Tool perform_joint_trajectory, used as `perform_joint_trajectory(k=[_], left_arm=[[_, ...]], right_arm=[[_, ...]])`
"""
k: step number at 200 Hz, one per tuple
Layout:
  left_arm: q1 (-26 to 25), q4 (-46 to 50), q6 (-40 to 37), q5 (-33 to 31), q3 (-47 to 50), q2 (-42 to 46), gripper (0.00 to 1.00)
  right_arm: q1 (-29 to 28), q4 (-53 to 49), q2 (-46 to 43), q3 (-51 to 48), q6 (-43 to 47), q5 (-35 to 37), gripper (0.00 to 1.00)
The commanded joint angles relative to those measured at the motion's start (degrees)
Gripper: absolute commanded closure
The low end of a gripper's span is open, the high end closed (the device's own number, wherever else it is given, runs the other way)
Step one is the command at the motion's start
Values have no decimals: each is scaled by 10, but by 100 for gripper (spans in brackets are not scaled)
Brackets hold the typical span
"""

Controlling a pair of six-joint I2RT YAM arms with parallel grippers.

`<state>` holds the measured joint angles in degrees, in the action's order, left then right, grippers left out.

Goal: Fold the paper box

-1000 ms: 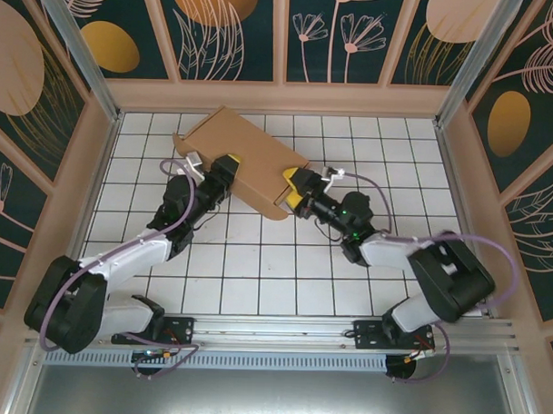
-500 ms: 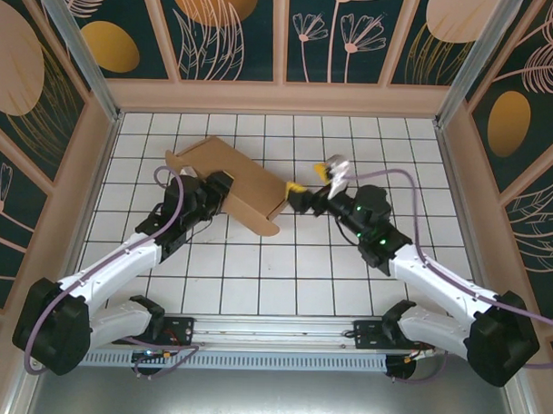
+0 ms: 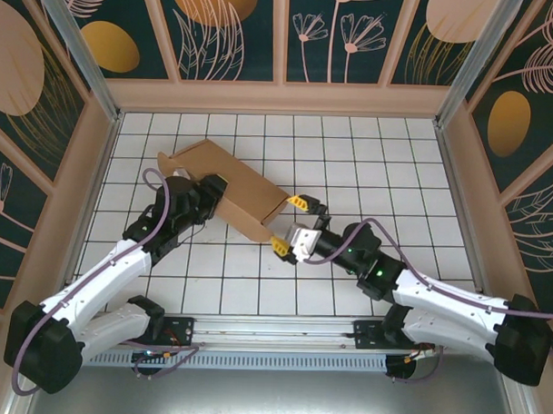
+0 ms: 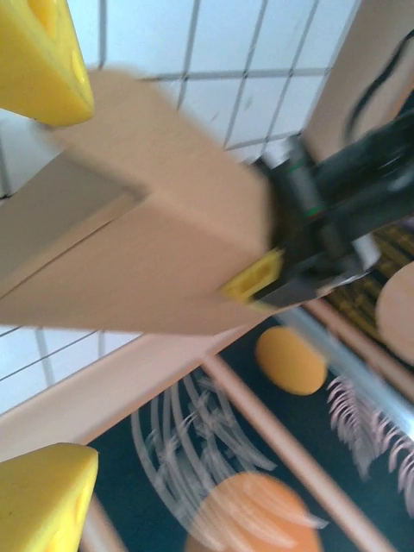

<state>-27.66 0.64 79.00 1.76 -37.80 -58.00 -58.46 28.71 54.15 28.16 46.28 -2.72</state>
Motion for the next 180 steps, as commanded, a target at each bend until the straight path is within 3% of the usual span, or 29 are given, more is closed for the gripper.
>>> perform_joint_trajectory(k=[1,18,59,112,132,170,180], left_arm=[[4,-8,18,-21,-6,-5,61],[4,-13,23,-23,-6,-12,62],[4,-3,33,-40,-6,-6,62],[3,46,52,-57,-24,-8,60],[3,72,57,-64,-37,-14,60],[3,75,66,-64,-42,-18,61],[3,73,66,-63,-43,-19,61]], right_arm=[[-50,-20,59,69,-14,48,3],[-81,-7,127,103,-18,87,1],[-93,-12,251,172,-3,173,1],[-101,-6,335,232,47,320,7],[-104,-23,356,250,55,330,15],[-99,-71,377,270,35,309,49],[-98,-79,384,275,31,312,51]])
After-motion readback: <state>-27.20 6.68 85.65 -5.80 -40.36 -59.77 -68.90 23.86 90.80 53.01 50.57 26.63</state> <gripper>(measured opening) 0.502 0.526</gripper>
